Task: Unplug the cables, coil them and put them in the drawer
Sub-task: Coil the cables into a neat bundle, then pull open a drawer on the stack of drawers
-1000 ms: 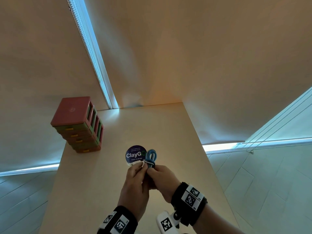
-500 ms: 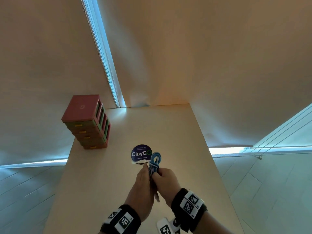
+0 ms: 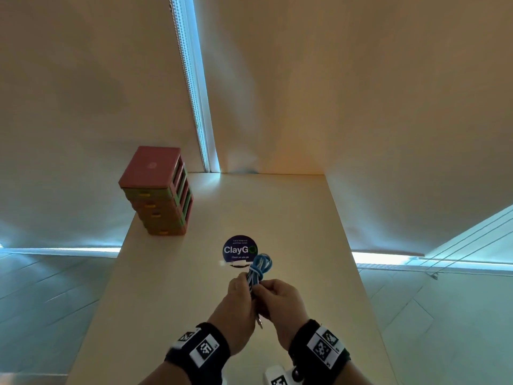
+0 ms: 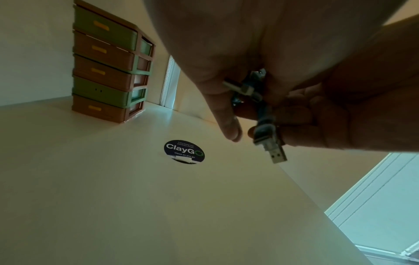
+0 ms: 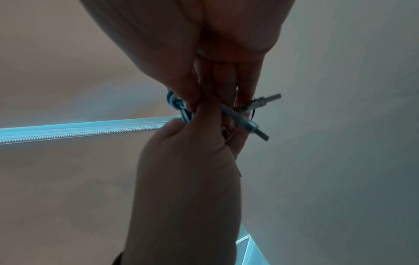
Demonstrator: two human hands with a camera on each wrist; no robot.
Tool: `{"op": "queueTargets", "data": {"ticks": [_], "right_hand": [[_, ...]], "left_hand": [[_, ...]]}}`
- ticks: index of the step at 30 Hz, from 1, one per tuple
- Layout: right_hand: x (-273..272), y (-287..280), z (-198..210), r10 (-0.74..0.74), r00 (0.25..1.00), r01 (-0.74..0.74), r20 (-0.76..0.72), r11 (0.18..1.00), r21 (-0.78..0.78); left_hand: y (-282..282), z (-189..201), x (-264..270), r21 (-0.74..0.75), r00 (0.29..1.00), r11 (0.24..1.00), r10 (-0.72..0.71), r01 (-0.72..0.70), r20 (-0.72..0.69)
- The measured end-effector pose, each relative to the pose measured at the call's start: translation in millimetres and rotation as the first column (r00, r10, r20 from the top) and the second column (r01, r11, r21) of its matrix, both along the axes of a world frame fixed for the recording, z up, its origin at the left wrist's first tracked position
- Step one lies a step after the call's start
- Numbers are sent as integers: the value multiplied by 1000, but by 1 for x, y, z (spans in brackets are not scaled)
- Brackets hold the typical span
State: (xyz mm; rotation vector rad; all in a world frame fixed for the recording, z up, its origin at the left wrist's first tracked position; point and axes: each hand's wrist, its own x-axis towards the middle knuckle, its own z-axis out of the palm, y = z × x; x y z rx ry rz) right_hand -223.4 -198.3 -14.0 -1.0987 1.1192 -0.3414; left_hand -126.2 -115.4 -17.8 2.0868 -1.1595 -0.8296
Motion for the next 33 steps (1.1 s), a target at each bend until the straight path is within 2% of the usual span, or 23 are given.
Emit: {"op": "queueTargets", "data": {"ticks": [5,9,13,20,22,24,27,33], "right_hand": [[9,6,3,80,997,-79,23,996,-44],[22,10,1,148,988,-151,-34,980,-129],[40,19,-1,194,980,-199,-53,975,-103],[88,34,-20,221,964,-221,-148,975,13],[101,37,-27,231,959,-229,-162,973,30],[116,38,-32,259,948,-256,-186,966,45],[141,44,-41,296,934,-291,-200,955,55],[195,59,-43,361,907,-343,-219,932,115]], "left_hand": [[-3,2,-10,92,986,984,144,-152,89],[3,-1,6,104,973,980,147,-167,176],[18,-5,26,81,976,980,167,-180,140],[52,-26,67,-25,981,985,165,-168,-105],[59,-31,81,-86,962,971,205,-223,-180],[64,-37,95,-121,933,945,271,-305,-237],[72,-47,116,-91,860,908,349,-408,-371],[93,-64,158,-67,752,826,473,-560,-460]]}}
